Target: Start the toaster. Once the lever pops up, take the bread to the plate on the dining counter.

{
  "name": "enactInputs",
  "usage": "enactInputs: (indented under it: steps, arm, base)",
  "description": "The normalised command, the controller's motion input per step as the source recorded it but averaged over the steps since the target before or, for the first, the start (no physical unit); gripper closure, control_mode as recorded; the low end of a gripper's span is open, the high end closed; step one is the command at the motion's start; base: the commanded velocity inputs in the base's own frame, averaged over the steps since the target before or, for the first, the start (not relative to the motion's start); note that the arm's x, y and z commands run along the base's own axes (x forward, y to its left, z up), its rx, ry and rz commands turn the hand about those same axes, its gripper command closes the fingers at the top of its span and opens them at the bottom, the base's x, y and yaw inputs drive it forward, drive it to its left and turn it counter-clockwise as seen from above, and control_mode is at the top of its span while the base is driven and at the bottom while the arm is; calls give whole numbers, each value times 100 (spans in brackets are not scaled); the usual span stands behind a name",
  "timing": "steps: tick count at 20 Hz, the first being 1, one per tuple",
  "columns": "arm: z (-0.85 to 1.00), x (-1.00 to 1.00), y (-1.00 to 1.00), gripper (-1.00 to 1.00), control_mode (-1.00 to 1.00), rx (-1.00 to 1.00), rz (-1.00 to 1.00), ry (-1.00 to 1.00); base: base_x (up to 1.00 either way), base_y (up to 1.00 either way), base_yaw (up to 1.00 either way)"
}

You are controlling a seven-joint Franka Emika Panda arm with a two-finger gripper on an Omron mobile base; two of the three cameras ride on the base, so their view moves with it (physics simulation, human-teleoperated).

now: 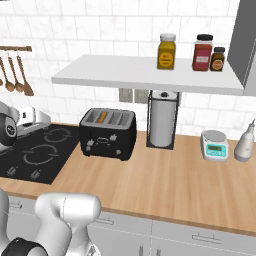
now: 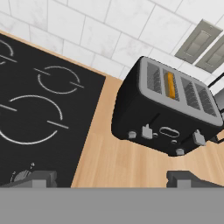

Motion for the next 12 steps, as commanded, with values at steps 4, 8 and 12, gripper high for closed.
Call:
enactInputs:
  steps: [4,8,12]
  arm:
    - [0,0,0,-100,-100,0,0,0]
    - [0,0,0,-100,-100,0,0,0]
    - [0,0,0,-100,-100,0,0,0]
  base:
    - [0,0,0]
    - [0,0,0]
    - [0,0,0]
